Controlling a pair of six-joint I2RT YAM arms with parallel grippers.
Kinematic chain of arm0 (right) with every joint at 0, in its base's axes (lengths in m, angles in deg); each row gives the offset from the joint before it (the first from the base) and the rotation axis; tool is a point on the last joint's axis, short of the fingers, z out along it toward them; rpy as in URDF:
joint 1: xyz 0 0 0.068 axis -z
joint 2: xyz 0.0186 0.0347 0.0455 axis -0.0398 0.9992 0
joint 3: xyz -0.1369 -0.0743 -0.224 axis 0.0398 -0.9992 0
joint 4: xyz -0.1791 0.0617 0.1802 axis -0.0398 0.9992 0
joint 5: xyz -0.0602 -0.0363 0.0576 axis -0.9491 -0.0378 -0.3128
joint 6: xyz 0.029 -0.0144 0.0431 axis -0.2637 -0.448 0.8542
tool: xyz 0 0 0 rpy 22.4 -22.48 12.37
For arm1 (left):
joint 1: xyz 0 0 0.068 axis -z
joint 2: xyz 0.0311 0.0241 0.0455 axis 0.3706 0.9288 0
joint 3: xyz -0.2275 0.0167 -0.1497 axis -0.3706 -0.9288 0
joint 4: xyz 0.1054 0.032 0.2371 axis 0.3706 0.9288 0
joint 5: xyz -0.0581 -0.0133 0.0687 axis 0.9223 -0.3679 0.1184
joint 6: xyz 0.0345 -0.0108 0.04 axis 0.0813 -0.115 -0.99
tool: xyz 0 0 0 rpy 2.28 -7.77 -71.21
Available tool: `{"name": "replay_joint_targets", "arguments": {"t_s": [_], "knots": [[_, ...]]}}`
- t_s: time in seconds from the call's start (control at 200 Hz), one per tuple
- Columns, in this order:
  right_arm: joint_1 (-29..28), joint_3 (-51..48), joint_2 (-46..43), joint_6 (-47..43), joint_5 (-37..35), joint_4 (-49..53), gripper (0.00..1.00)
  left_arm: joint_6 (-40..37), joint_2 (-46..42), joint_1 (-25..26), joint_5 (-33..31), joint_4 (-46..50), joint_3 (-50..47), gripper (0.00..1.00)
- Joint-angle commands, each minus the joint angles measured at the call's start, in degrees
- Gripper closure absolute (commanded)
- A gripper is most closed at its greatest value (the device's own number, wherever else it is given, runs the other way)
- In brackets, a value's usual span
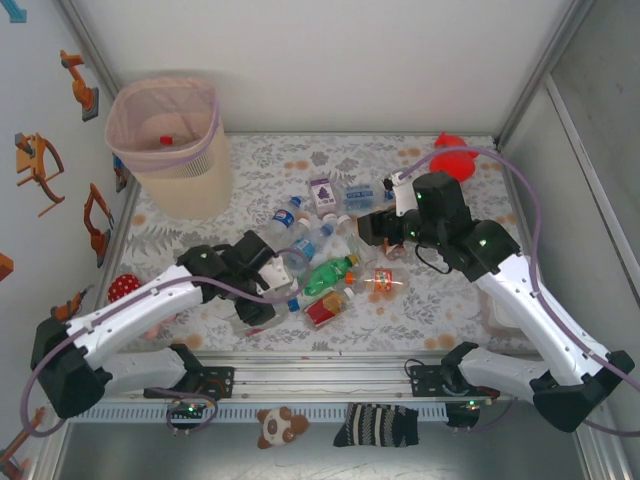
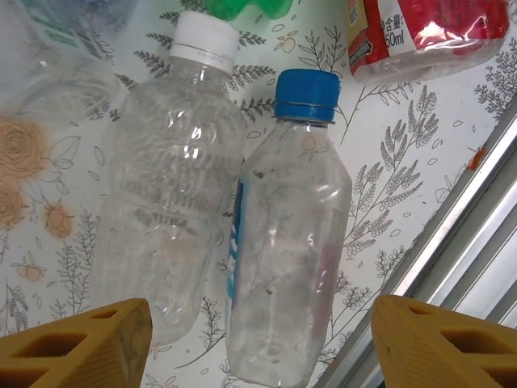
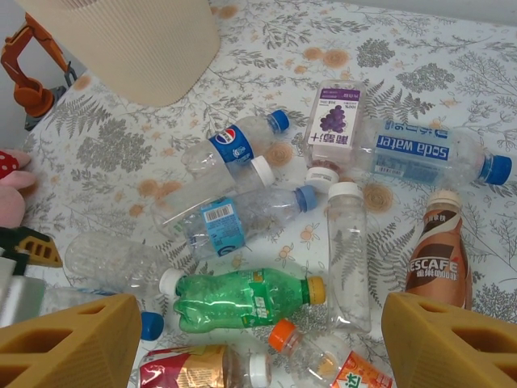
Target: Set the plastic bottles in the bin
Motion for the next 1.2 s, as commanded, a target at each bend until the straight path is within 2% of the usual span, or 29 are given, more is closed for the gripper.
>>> {"name": "replay_joint_targets", "arguments": {"t_s": [0.0,0.065,0.215,0.361,0.416,0.741,0.886,1.006,1.197], "knots": [[0.44,0.23,0.27,-0.55,0.24,-0.61,0.23,6.52,3.54,0.83,-1.82,-0.76,5.26,0.28],[0.44,0.16,0.21,-0.69,0.42,-0.68,0.23,9.59,6.14,1.13,-1.62,0.40,6.85,0.28],[0.60,-0.37,-0.16,-1.03,0.45,-0.60,0.23,18.47,10.59,2.63,-6.46,5.08,8.16,0.30],[0.96,0.01,0.59,-1.42,1.28,-0.53,0.23,25.54,12.31,5.14,-9.25,4.92,7.44,0.31],[1.13,0.38,1.20,-1.68,1.79,-0.57,0.23,26.91,13.71,6.86,-12.51,6.14,7.79,0.31],[1.57,2.05,4.21,-2.31,3.56,-0.74,0.23,28.76,19.78,12.62,-10.37,6.02,9.67,0.27],[1.65,1.98,4.92,-2.13,4.27,-1.06,0.23,23.25,23.65,15.59,-13.94,9.14,11.00,0.27],[1.84,2.17,5.03,-2.26,4.57,-0.96,0.23,18.84,24.68,15.77,-12.40,7.98,10.57,0.27],[2.12,1.51,4.06,-1.89,3.68,-0.67,0.23,18.11,25.51,14.62,-12.19,7.65,10.63,0.27]]}}
